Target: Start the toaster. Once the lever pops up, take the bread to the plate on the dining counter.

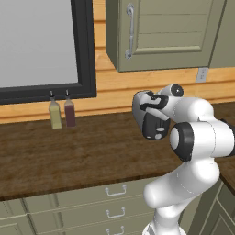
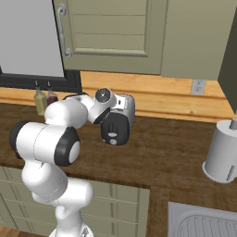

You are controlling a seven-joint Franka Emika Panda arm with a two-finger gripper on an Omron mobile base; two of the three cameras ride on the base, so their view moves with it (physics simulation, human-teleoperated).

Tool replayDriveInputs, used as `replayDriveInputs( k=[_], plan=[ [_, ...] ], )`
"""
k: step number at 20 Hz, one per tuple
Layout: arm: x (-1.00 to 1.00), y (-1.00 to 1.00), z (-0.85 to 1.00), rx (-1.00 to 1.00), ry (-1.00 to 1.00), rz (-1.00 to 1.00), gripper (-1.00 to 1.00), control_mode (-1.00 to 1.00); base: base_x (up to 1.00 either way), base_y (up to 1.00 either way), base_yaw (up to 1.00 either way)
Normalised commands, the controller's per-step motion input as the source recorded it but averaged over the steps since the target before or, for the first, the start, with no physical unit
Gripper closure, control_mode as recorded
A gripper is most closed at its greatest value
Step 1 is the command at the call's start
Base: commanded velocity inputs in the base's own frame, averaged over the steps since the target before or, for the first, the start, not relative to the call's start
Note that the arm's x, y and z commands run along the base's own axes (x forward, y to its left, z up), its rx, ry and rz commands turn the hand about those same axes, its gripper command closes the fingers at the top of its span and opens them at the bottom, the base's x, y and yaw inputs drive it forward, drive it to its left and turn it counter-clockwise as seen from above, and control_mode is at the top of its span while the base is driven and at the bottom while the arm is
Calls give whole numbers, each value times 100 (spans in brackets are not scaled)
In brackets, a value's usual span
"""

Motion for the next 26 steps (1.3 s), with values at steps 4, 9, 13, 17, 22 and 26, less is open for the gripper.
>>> replayDriveInputs(
  k=[4, 9, 13, 17, 22, 26],
  plan=[
    [0, 0, 0, 0, 0, 0, -100, -100, 0, 0, 0],
    [0, 0, 0, 0, 0, 0, -100, -100, 0, 0, 0],
    [0, 0, 0, 0, 0, 0, -100, -100, 0, 0, 0],
    [0, 0, 0, 0, 0, 0, -100, -100, 0, 0, 0],
    [0, 0, 0, 0, 0, 0, -100, -100, 0, 0, 0],
    [0, 0, 0, 0, 0, 0, -100, -100, 0, 0, 0]
  ],
)
